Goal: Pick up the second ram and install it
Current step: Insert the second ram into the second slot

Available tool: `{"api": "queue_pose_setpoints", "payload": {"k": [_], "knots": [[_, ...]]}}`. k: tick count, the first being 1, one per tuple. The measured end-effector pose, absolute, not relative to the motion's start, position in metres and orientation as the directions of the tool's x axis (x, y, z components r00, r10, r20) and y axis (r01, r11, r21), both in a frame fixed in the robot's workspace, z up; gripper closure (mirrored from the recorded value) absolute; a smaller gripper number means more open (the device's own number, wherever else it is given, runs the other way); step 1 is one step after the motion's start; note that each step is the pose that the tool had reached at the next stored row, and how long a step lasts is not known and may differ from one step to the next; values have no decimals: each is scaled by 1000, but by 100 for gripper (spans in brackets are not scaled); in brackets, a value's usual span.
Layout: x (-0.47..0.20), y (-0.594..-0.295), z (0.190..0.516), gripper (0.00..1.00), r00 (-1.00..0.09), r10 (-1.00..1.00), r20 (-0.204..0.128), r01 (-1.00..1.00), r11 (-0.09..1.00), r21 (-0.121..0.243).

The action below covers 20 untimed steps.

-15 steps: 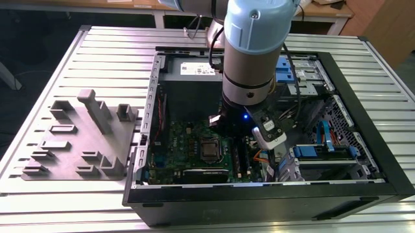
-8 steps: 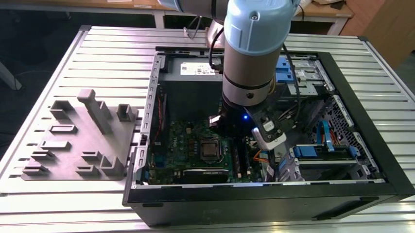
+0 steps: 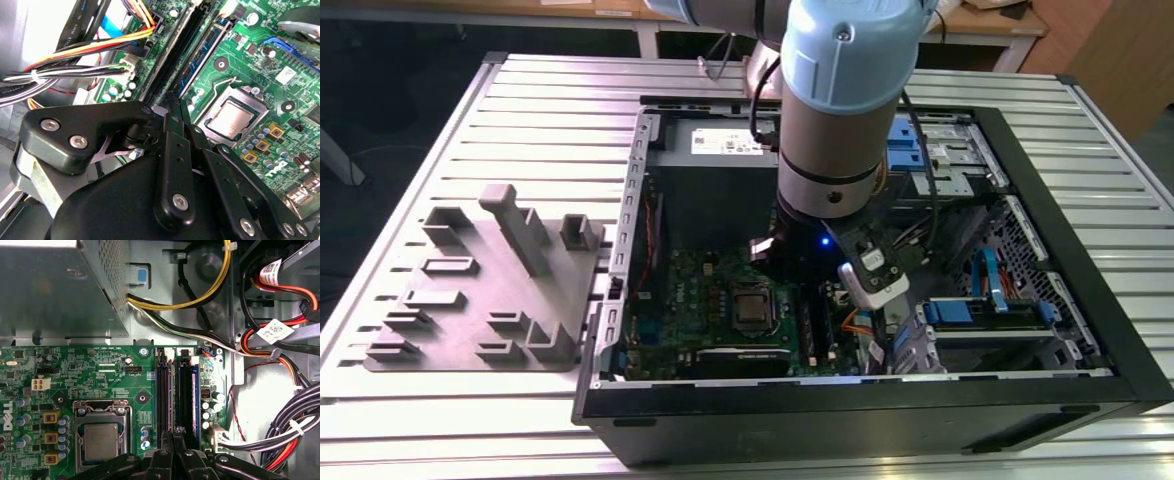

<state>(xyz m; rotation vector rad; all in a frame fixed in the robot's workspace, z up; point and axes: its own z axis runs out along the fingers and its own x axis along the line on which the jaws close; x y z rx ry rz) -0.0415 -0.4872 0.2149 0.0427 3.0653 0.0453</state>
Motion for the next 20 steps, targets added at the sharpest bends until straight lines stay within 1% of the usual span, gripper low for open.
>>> {"api": "queue_pose_setpoints", "payload": {"k": [3, 4, 5, 6, 10, 15, 20], "knots": [[-42, -487, 215, 91, -997, 29, -75, 27, 999, 31], [-42, -487, 215, 84, -997, 29, -75, 27, 999, 31], [-42, -487, 215, 84, -997, 29, -75, 27, 999, 31], [-42, -487, 215, 78, -997, 29, -75, 27, 999, 31], [-42, -487, 216, 78, -997, 29, -75, 27, 999, 30], [-42, -487, 230, 78, -997, 29, -75, 27, 999, 30], [-41, -487, 236, 78, -997, 32, -75, 29, 999, 30]]}}
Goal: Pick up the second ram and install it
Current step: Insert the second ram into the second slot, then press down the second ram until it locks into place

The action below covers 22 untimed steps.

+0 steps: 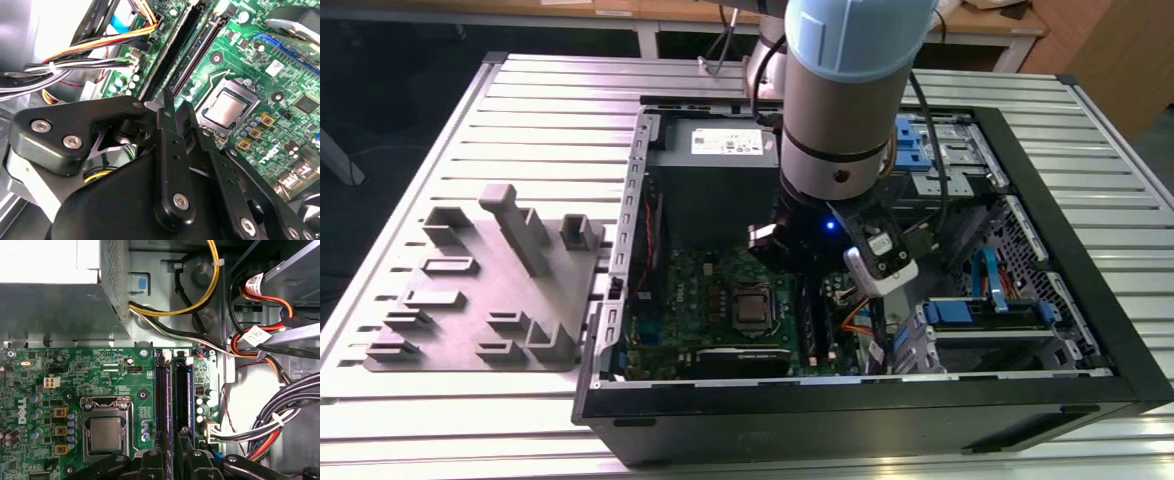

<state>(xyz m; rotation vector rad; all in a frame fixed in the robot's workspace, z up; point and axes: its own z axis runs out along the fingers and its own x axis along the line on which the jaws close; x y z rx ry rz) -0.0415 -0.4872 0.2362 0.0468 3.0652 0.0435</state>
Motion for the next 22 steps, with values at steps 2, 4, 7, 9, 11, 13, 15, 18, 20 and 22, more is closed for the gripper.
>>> {"api": "queue_pose_setpoints", "payload": {"k": [2, 4, 7, 9, 11, 13, 15, 18, 20, 22], "knots": [[-41, -487, 236, 78, -997, 32, -75, 30, 999, 30], [-41, -487, 236, 78, -997, 32, -75, 30, 999, 29], [-41, -487, 236, 78, -997, 32, -75, 30, 999, 29], [-42, -487, 236, 79, -997, 32, -75, 30, 999, 29], [-42, -487, 236, 92, -997, 32, -75, 30, 999, 29], [-41, -487, 236, 93, -997, 32, -75, 30, 999, 29], [-42, -487, 236, 93, -997, 32, -75, 30, 999, 29], [-41, -487, 236, 93, -997, 33, -75, 31, 999, 29], [-42, -487, 236, 93, -997, 33, -75, 31, 999, 29], [-41, -487, 236, 93, -997, 33, -75, 31, 999, 29]]}}
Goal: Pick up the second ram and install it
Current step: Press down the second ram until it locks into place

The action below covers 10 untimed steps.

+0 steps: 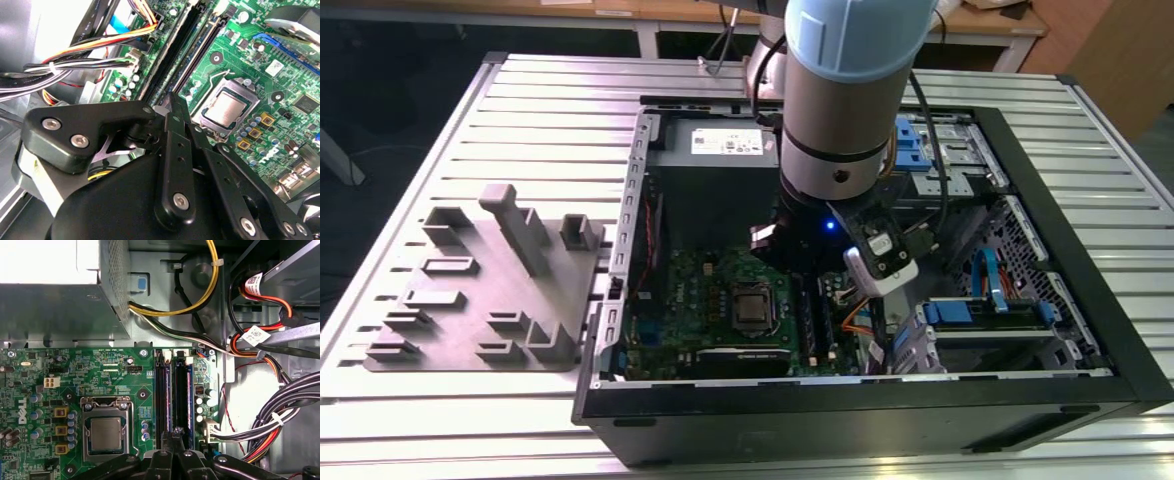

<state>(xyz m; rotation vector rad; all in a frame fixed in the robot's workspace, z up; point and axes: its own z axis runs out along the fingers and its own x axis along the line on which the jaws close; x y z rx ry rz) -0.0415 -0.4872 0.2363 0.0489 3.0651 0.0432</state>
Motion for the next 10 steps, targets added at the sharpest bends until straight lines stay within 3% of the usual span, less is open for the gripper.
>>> {"api": "queue_pose_setpoints", "payload": {"k": [10], "knots": [[-42, -481, 236, 93, -997, 33, -75, 31, 999, 29]]}}
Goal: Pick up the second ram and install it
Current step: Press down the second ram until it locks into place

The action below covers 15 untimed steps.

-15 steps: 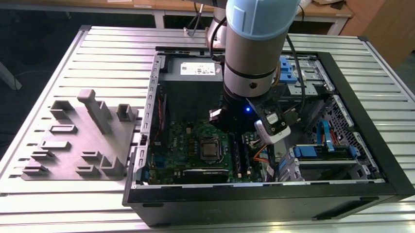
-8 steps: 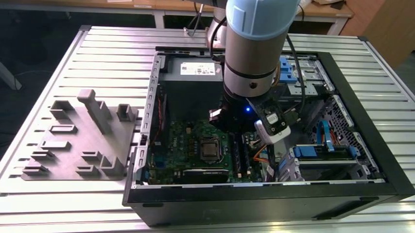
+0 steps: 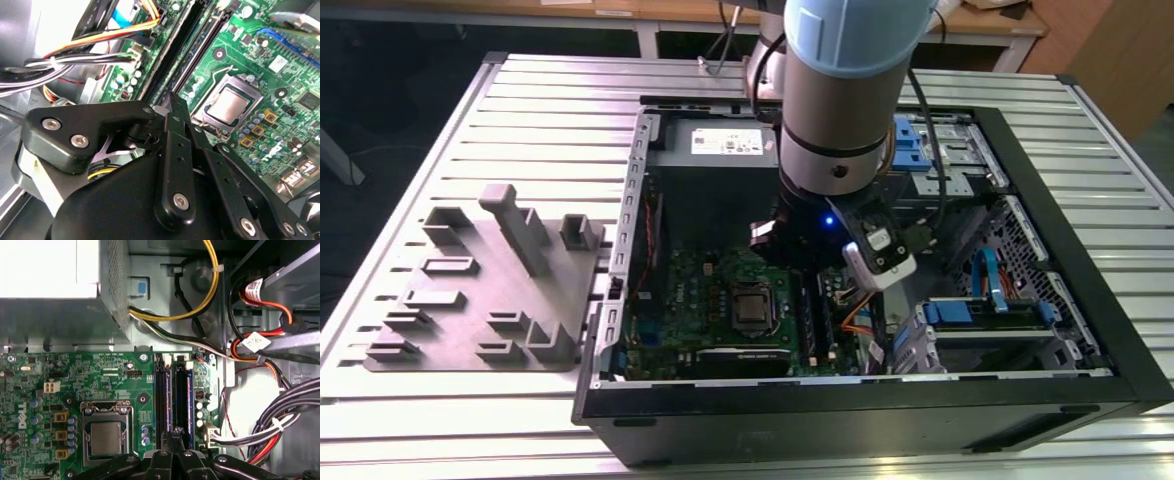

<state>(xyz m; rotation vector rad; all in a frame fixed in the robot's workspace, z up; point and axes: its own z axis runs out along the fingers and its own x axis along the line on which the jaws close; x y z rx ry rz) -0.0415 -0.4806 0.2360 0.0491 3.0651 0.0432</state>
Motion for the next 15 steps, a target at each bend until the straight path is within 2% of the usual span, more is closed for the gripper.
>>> {"api": "queue_pose_setpoints", "payload": {"k": [15], "knots": [[-42, -454, 235, 93, -997, 33, -75, 31, 999, 29]]}}
